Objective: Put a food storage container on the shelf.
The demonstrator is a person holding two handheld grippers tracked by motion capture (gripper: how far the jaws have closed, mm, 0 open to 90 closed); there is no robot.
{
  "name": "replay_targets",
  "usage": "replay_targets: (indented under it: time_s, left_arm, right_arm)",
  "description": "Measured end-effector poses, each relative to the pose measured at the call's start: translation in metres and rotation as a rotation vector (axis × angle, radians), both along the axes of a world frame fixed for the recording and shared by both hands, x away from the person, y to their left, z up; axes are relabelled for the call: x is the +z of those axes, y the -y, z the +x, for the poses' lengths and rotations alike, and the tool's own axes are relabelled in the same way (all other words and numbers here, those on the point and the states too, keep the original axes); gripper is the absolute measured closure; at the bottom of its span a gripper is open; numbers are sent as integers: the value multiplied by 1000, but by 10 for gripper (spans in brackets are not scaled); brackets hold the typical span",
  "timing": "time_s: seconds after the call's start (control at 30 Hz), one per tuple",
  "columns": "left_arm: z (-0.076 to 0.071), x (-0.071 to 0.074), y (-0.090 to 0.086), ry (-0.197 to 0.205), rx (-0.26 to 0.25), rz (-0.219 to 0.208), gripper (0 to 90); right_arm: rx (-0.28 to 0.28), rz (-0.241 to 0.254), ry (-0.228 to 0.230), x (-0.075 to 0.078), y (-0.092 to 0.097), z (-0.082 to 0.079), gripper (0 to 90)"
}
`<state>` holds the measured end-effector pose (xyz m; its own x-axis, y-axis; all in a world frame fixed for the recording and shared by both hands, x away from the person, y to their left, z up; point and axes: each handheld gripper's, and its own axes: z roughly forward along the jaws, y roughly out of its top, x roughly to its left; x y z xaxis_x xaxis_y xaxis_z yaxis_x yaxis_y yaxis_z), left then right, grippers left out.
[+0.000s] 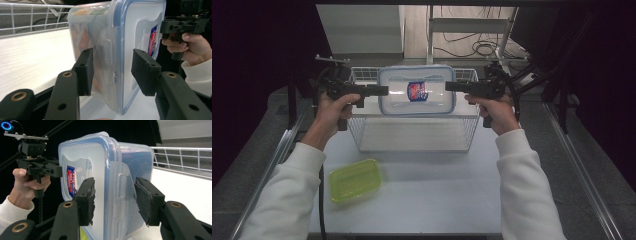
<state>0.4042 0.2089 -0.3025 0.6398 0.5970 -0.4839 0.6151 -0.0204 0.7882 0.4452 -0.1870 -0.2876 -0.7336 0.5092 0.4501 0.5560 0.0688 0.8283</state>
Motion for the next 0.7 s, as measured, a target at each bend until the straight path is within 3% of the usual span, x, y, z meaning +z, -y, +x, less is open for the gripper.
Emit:
replay_targets:
  time_s: [0.17,0.23,0.53,0.7]
  left_arm:
    - [15,-5,-2,-28,6,16,529]
    - [19,-7,-5,-40,1,3,531]
    - [28,-7,-4,-78,29,-11,517]
    - [29,-7,-2,-92,56,-19,506]
  right_arm:
    - [-3,-1,-39,-8,-4,15,512]
    - [-3,2,-57,-13,-5,20,511]
    - [-19,15,-94,-14,-5,26,515]
    - [-36,-4,-117,-12,-7,30,505]
